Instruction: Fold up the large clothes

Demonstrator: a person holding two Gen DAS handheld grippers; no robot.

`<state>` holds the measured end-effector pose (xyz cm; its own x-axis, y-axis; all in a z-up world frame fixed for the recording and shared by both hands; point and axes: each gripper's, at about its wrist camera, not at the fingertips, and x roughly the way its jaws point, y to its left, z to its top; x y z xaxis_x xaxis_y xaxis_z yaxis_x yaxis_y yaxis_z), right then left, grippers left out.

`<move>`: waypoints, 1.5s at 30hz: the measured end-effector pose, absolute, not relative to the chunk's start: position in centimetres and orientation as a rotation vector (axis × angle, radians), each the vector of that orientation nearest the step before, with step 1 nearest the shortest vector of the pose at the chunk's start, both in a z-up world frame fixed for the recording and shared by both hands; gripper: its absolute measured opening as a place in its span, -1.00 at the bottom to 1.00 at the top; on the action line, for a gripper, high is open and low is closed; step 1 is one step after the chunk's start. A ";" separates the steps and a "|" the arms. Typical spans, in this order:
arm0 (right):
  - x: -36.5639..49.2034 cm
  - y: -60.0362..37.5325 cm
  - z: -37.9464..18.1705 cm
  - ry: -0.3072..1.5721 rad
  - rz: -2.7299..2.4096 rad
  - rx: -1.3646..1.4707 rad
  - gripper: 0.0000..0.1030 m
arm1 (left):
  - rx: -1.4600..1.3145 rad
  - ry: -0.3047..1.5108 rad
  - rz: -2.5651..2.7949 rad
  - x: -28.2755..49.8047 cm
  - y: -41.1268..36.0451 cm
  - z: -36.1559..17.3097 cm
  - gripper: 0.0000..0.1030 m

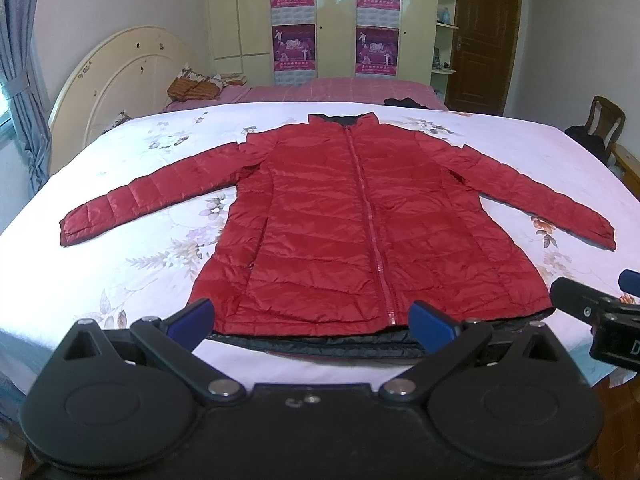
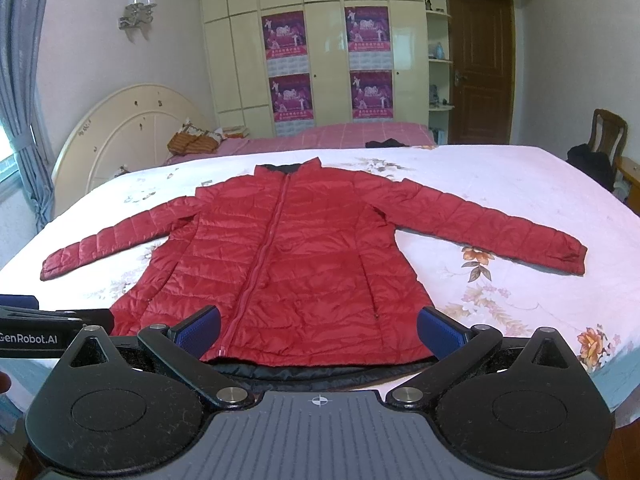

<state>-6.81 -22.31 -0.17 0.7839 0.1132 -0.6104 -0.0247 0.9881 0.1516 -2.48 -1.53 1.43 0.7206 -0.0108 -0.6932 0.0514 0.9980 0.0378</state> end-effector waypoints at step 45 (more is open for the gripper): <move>2.8 -23.0 -4.8 0.759 -0.081 0.153 1.00 | 0.072 0.846 -0.040 9.3 0.3 -2.3 1.00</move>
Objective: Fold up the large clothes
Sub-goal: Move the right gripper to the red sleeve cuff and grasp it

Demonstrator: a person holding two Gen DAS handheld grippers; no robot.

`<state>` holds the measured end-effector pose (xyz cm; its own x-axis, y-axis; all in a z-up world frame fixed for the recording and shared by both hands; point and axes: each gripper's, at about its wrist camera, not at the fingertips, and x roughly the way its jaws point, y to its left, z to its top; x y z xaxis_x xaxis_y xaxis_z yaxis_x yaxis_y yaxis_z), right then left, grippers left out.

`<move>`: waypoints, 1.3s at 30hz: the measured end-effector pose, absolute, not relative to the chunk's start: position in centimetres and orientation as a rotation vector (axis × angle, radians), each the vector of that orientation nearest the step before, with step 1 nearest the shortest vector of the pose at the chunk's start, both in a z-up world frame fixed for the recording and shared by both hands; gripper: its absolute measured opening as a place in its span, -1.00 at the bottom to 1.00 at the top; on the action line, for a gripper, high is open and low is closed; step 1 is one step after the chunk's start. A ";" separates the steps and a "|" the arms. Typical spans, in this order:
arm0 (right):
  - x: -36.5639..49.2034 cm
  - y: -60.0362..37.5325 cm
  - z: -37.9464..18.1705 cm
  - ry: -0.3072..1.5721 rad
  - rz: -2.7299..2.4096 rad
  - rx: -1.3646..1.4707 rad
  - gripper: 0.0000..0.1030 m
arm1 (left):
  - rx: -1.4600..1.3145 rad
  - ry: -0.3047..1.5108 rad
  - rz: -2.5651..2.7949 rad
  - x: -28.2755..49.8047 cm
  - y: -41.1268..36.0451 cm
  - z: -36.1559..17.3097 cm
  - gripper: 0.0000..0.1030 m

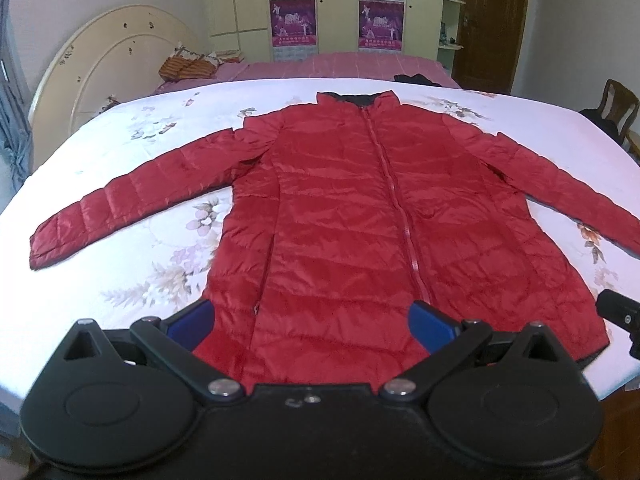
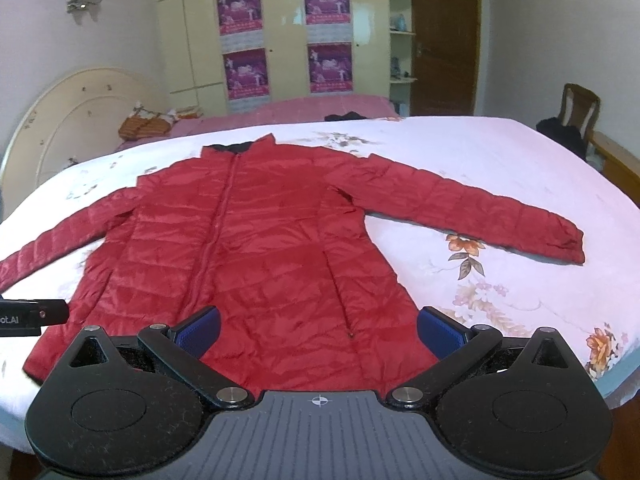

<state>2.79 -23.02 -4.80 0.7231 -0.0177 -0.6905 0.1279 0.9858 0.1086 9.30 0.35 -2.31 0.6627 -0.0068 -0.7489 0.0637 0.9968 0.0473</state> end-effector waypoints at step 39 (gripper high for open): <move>18.2 -28.1 -7.1 0.746 -0.319 0.192 0.99 | 0.041 0.871 0.010 27.8 3.3 -6.8 0.98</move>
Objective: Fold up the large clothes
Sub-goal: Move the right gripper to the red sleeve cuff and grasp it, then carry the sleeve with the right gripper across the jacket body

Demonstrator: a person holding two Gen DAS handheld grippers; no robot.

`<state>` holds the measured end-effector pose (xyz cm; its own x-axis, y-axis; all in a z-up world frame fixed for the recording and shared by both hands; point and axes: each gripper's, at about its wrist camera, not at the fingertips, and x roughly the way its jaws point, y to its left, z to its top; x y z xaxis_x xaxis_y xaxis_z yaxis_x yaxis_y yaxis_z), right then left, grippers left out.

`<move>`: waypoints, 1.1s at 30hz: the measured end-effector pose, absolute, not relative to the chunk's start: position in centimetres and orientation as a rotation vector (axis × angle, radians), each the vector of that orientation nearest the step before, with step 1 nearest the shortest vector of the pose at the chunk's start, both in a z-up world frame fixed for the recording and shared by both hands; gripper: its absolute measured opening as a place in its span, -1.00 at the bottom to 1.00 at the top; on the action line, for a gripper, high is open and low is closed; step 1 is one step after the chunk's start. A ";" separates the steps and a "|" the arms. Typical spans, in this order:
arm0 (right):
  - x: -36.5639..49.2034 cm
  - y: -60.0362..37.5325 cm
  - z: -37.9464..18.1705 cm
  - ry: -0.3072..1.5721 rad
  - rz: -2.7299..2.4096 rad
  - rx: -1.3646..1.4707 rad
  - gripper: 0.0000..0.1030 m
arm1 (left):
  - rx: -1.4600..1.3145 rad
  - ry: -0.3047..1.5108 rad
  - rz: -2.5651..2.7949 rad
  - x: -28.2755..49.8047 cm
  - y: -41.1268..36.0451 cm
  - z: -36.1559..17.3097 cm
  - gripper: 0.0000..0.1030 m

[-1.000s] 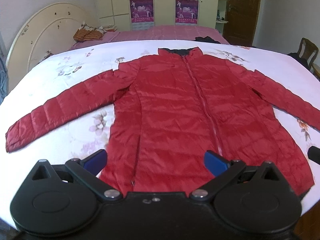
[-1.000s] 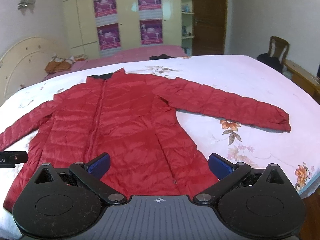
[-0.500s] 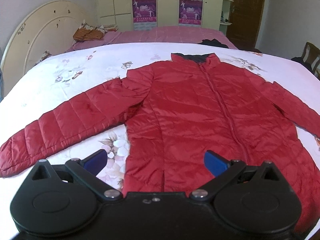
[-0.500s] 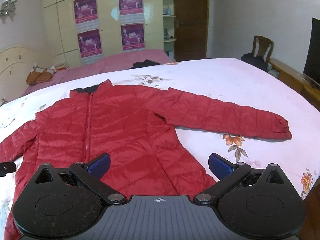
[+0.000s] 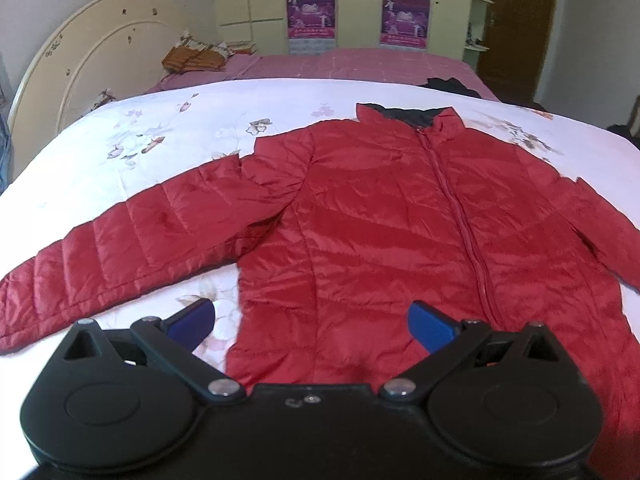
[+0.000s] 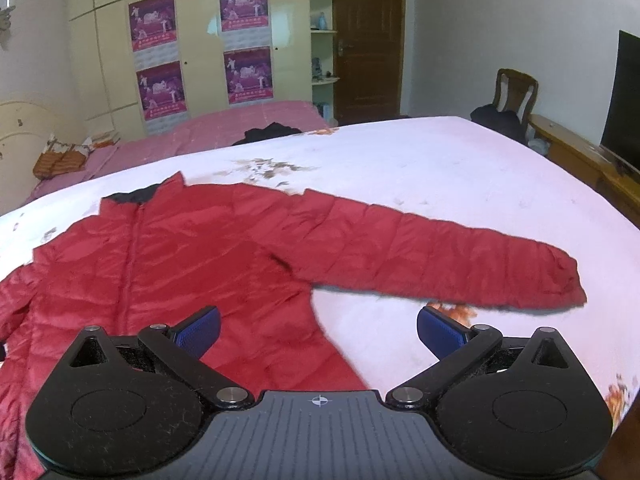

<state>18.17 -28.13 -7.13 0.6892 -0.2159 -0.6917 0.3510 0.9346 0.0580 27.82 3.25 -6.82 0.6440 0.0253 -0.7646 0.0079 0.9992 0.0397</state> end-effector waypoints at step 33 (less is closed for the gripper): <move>17.6 -58.4 -17.6 0.877 -0.791 0.446 0.51 | 0.090 0.929 0.206 35.4 -0.6 -14.5 0.78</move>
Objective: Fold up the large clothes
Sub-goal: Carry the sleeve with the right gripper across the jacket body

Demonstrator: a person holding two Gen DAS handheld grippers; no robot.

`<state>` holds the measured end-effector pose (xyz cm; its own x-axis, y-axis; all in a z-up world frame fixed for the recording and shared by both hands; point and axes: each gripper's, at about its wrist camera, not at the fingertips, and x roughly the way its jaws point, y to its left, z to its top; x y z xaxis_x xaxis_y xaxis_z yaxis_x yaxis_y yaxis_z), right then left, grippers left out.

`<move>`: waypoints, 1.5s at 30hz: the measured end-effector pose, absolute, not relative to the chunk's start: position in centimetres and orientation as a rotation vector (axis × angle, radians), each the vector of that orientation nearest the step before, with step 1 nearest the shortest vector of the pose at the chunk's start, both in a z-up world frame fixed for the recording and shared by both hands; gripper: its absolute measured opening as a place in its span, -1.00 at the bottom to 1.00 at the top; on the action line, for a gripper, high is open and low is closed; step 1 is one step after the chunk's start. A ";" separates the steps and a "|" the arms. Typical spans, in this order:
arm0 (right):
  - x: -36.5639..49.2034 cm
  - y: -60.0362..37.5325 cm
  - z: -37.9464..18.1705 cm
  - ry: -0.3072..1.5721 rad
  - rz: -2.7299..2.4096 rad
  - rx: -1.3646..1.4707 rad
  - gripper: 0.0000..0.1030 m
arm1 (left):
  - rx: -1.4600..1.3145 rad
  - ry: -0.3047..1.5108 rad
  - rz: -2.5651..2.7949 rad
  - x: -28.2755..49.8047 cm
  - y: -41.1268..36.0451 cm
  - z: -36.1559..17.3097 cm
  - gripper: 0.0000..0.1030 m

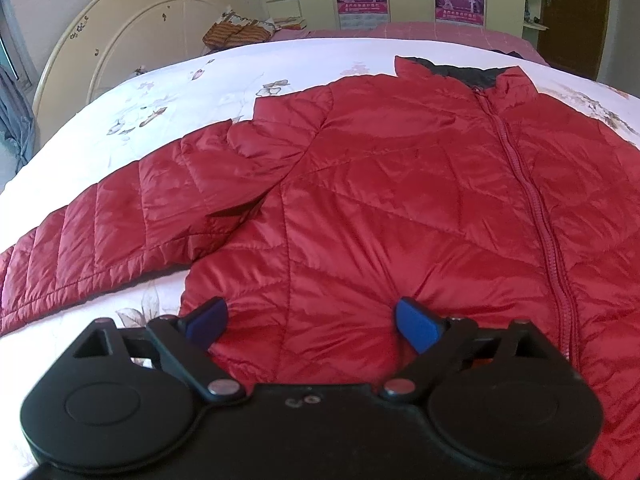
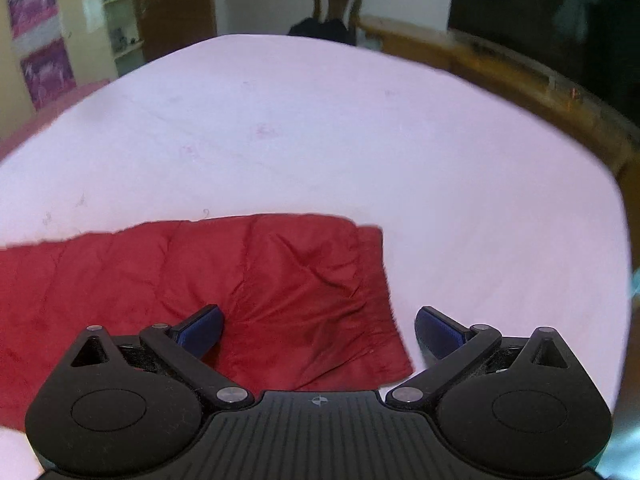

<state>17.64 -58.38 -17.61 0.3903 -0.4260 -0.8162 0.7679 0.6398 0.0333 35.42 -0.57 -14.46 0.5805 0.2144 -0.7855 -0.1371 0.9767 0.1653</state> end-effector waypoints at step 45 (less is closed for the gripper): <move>38.2 -12.3 -14.8 0.905 0.381 0.324 0.63 | -0.089 0.879 0.002 35.8 8.4 -10.1 0.60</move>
